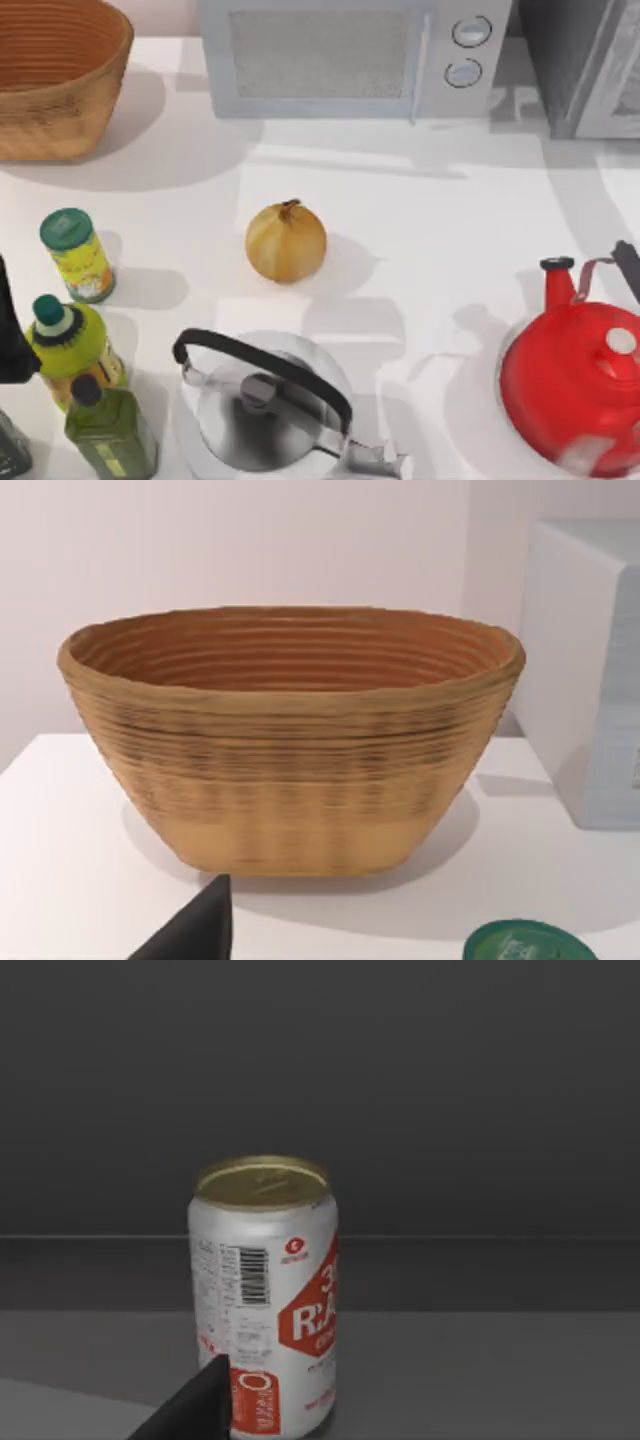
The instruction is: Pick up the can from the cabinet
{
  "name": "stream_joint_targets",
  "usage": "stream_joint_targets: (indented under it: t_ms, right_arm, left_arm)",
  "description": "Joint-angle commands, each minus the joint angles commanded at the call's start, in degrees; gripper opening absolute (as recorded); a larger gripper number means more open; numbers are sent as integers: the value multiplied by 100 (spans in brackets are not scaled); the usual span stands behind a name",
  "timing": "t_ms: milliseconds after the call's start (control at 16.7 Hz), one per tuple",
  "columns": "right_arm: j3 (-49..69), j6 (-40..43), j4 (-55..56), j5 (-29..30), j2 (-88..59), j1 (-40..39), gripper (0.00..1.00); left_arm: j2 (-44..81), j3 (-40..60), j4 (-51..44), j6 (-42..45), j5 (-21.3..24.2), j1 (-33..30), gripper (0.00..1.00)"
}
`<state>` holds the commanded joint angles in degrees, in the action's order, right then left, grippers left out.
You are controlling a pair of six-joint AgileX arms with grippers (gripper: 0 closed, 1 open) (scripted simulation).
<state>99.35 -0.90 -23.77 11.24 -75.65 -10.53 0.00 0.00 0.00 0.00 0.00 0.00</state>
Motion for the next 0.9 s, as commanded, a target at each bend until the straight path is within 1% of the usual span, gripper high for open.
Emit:
stream_joint_targets:
  t_ms: [360,480,720,900]
  right_arm:
    - [10,2,16,18,-37,-4,100]
    - [-81,6,225,207,-138,-208,100]
    - [-370,8,842,811,-430,-756,100]
    - [-406,8,904,873,-466,-818,100]
  left_arm:
    - [0,0,0,0,0,0,100]
    - [0,0,0,0,0,0,100]
    - [0,0,0,0,0,0,100]
    - [0,0,0,0,0,0,100]
